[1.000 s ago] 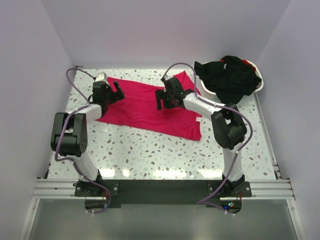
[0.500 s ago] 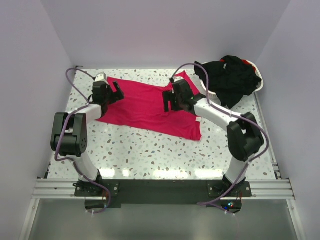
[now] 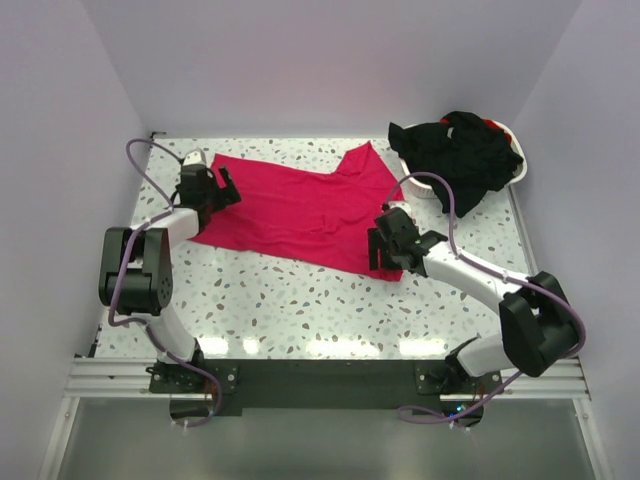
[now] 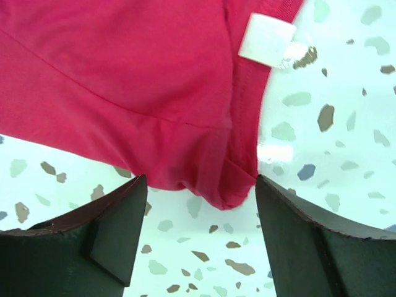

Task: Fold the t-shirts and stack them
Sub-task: Fold the tshirt

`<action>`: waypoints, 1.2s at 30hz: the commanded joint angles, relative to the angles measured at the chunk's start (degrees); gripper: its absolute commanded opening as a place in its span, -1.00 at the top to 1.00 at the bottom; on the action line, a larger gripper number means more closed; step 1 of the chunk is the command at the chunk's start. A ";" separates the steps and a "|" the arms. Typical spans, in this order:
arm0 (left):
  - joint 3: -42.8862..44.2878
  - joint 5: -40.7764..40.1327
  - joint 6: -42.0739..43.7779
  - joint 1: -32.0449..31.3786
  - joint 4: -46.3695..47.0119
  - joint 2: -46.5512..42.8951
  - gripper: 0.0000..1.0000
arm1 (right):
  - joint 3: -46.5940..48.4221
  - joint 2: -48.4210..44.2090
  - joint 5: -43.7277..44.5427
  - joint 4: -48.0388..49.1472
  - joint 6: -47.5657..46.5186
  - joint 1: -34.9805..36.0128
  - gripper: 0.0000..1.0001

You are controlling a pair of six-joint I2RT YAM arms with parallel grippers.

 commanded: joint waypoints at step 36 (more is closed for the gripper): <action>0.81 -1.52 -0.76 3.81 -6.13 1.14 -1.00 | -4.50 4.25 0.47 0.77 1.09 -3.77 0.83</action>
